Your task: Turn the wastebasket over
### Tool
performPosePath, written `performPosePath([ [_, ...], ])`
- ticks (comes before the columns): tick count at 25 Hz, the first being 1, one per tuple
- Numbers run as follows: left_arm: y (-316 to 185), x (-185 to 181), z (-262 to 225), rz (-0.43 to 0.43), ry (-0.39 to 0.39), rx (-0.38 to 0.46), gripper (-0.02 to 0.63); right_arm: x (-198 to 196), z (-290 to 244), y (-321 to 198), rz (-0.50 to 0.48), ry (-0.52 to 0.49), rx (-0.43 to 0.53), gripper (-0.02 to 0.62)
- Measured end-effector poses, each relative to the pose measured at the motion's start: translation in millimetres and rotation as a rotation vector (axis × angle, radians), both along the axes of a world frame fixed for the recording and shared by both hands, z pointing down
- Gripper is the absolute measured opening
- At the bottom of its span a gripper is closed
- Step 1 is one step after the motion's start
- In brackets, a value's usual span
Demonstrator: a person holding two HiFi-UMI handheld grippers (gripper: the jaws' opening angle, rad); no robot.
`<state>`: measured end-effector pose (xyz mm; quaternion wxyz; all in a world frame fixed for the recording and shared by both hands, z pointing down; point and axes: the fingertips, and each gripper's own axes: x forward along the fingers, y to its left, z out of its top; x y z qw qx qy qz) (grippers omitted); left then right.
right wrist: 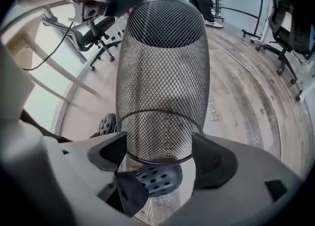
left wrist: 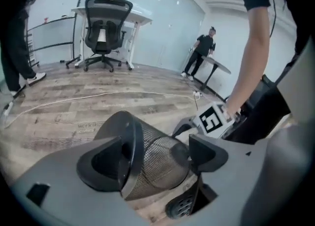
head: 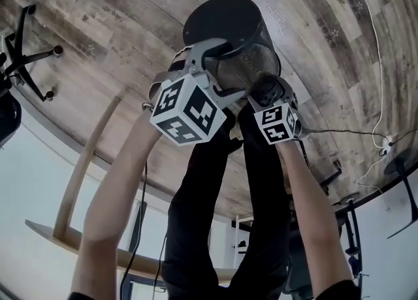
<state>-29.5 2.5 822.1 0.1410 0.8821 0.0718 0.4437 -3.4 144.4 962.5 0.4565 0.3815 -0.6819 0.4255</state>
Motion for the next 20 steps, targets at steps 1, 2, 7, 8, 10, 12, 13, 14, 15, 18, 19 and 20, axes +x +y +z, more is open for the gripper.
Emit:
performPosePath([
  [1, 5.0, 1.2, -6.8, -0.025, 0.021, -0.022, 0.451, -2.8, 7.1, 0.3, -0.006, -0.003, 0.0, 0.393],
  [2, 8.5, 1.7, -10.9, -0.039, 0.029, -0.023, 0.448, -5.4, 14.7, -2.3, -0.015, -0.003, -0.002, 0.393],
  [7, -3.4, 1.3, -5.0, 0.005, -0.006, 0.248, 0.401, -10.0, 45.1, -44.3, -0.058, 0.019, 0.008, 0.393],
  [8, -10.1, -0.1, -2.7, 0.003, -0.02, 0.306, 0.354, -11.5, 48.1, -53.2, -0.066, 0.022, 0.007, 0.393],
  [10, -22.5, -3.1, 1.9, -0.001, -0.046, 0.401, 0.318, -13.1, 49.4, -66.1, -0.08, 0.019, 0.004, 0.393],
  [12, -33.5, -5.9, 6.6, 0.0, -0.08, 0.486, 0.318, -11.6, 44.9, -72.0, -0.068, -0.002, 0.011, 0.393],
  [13, -38.8, -7.2, 9.0, 0.001, -0.099, 0.527, 0.317, -9.4, 41.6, -72.7, -0.046, -0.017, 0.014, 0.391],
  [14, -44.1, -7.9, 11.1, 0.0, -0.112, 0.562, 0.318, -5.8, 37.9, -72.3, -0.017, -0.031, 0.015, 0.391],
  [15, -48.9, -8.1, 12.5, -0.006, -0.117, 0.589, 0.318, -0.9, 34.2, -71.2, 0.011, -0.042, 0.014, 0.391],
  [18, -57.8, -6.3, 12.9, -0.036, -0.109, 0.612, 0.304, 17.9, 21.6, -70.4, 0.058, -0.052, 0.026, 0.391],
  [19, -58.6, -5.5, 12.3, -0.041, -0.107, 0.609, 0.3, 24.7, 15.9, -73.4, 0.075, -0.054, 0.039, 0.391],
  [20, -58.0, -4.5, 11.6, -0.041, -0.105, 0.605, 0.294, 31.8, 8.7, -78.6, 0.105, -0.062, 0.058, 0.391],
])
